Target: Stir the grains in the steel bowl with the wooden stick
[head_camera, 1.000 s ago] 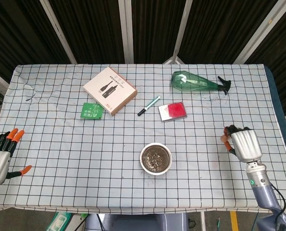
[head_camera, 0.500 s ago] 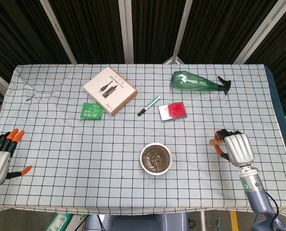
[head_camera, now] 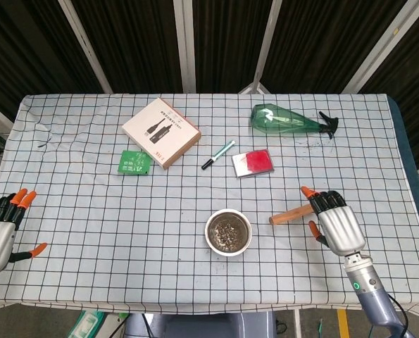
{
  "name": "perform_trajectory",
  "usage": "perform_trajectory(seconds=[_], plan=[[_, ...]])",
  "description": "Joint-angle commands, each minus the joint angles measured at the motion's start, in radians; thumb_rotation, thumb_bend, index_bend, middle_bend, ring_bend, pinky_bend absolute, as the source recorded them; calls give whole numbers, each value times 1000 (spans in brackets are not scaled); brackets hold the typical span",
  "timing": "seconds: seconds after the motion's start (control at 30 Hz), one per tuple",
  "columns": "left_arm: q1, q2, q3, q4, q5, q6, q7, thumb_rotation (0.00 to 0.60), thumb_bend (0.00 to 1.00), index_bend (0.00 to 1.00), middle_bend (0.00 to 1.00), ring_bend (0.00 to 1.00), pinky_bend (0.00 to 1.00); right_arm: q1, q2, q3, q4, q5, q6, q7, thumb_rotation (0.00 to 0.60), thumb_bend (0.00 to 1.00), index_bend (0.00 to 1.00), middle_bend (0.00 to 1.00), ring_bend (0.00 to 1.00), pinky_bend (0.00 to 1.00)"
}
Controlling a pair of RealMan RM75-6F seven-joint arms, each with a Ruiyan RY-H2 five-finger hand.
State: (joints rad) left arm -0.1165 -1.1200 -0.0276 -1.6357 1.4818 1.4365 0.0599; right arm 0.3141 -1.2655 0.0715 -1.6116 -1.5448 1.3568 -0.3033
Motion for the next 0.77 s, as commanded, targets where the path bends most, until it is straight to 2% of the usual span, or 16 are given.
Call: perform_trajectory(seconds=[0.03,0.17,0.33,0.43,0.53,0.77], plan=[[0,0,0,0,1,1,1,600,69,0,0,0,0,-9,13,-6,-12,0,6,-10,600,467,68,245,229,184],[1,1,0,1,4,5,4,600,68,0,0,0,0,-30,47,-15,-23,-1,24,-43,600,466,62,230,203,121],[3,-2,0,13,14,16,14,600,68,0,0,0,0,-90,88,-26,1,-25,123,-110,600,455,1,146,86,9],[5,-5,0,24,20,26,26,600,69,0,0,0,0,-141,101,-32,1,-24,194,-67,600,361,0,59,12,0],[8,-10,-2,33,22,36,40,600,69,0,0,0,0,-184,106,-37,8,-24,252,-8,600,326,0,2,0,0],[14,-20,-9,45,27,60,67,600,64,0,0,0,0,-226,97,-41,28,-26,293,44,600,308,0,0,0,0]])
